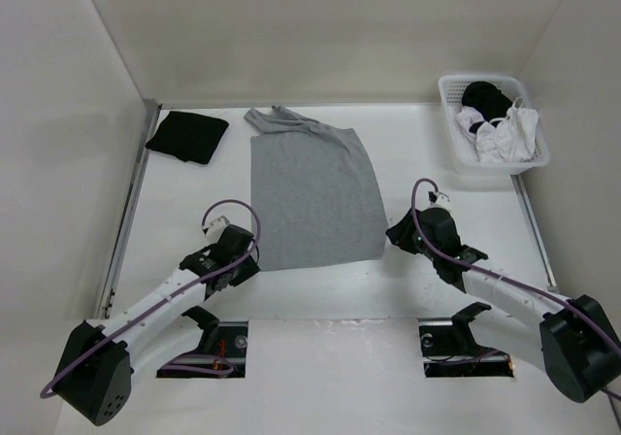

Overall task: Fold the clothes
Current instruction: Flatten the tank top out

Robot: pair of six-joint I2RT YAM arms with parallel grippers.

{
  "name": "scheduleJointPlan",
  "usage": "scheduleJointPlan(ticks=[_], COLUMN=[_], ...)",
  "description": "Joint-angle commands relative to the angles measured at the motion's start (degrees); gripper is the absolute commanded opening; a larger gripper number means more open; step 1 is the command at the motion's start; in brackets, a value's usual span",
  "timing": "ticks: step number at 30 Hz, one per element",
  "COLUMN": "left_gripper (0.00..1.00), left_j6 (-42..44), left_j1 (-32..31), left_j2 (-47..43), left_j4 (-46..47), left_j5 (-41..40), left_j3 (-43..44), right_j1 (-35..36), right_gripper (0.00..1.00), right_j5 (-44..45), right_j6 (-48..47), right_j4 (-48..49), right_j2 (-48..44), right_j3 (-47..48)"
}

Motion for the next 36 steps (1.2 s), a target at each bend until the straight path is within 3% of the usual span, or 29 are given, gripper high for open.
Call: scheduleJointPlan(ticks=[1, 13, 20, 23, 27, 36], left_gripper=[0.26, 0.17, 0.05, 0.03, 0.03, 0.03], left_j6=[-0.72, 0.16, 0.51, 1.65, 3.85, 5.34], left_j1=[-0.31, -0.92, 1.19, 1.45, 2.51, 2.42], left_j2=[1.68, 7.31, 2.31, -2.86, -9.56, -11.5], left_j4=[-0.74, 5.67, 4.27, 1.03, -1.97, 4.08], left_j5=[-1.44, -1.0, 0.22, -0.82, -3.99, -4.44], left_j3=[1.22, 0.25, -0.1, 2.96, 7.98, 7.9], right_j1=[0.59, 0.68, 0.6, 0.33, 0.59, 0.77], right_gripper=[0.36, 0.37, 0.4, 0.49, 0.5, 0.36], right_j5=[-0.33, -1.03, -0.77, 0.02, 0.46, -0.94], right_j6=[0.49, 0.66, 0.4, 0.4, 0.4, -0.21], right_j4=[3.55, 3.38, 3.55, 2.76, 1.88, 2.59], right_j2=[-0.14, -2.33, -1.11, 2.05, 7.41, 19.36], right_j3=[-0.3, -0.48, -0.57, 0.4, 2.85, 11.2])
